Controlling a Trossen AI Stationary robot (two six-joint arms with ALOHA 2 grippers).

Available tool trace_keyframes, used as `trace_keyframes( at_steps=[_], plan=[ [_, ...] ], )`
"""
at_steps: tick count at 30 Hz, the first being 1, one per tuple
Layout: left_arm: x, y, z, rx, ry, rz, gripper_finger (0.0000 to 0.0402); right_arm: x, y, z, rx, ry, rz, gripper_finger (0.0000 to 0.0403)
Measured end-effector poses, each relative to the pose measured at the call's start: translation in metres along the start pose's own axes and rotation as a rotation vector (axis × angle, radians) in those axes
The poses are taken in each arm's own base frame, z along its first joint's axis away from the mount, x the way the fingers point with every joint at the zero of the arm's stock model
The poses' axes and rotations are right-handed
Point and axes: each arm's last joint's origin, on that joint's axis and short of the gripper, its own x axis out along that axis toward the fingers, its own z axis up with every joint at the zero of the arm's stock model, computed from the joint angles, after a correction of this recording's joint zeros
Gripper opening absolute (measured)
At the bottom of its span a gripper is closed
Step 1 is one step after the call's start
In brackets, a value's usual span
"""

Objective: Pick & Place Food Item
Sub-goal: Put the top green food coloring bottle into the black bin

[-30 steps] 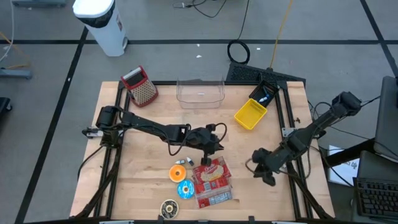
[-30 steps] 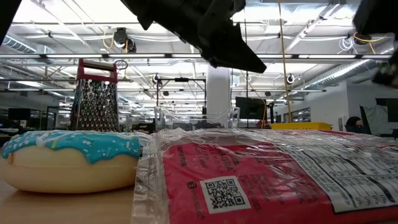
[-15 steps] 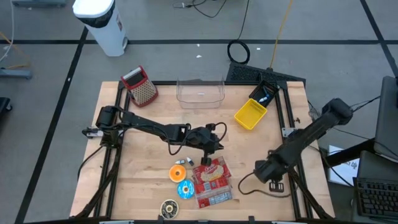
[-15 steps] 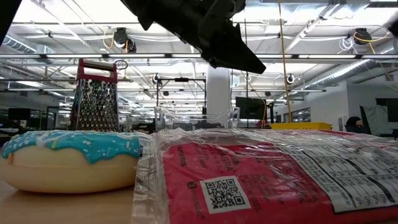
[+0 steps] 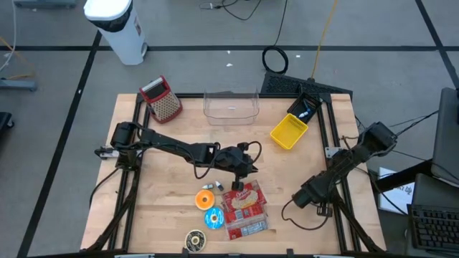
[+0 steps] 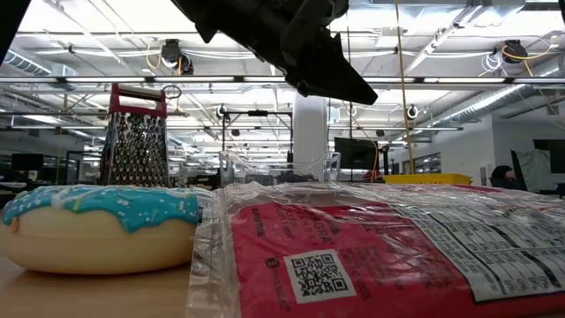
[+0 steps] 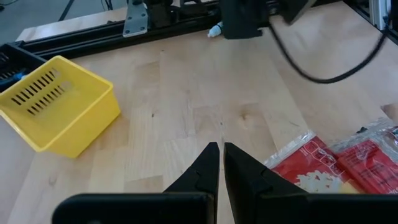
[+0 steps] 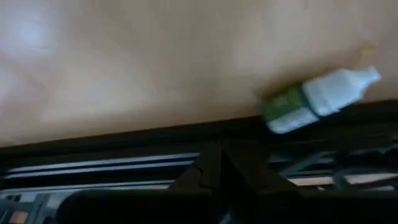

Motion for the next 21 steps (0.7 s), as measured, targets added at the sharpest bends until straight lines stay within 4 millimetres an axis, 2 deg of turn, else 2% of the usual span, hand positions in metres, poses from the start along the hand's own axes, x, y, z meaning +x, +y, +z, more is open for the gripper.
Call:
trace_keyframes(
  at_steps=[6,10,15,18,21],
  plan=[
    [0.000,0.000,0.000,0.000,0.000,0.001,0.0026,0.016,-0.022,0.007,0.087,-0.043,-0.087,0.0000],
    [0.000,0.000,0.000,0.007,0.002,0.000,0.0026,0.016,-0.028,0.012,0.111,-0.078,-0.095,0.0000],
    [0.000,0.000,0.000,0.007,0.007,0.000,0.0026,-0.001,-0.021,0.020,0.073,-0.176,-0.112,0.0000],
    [0.000,0.000,0.000,0.007,0.007,0.007,0.0026,-0.022,-0.012,0.022,0.025,-0.292,-0.187,0.0000],
    [0.000,0.000,0.000,0.007,0.008,0.009,0.0026,-0.046,-0.008,0.013,0.034,-0.331,-0.308,0.0000]
  ],
)
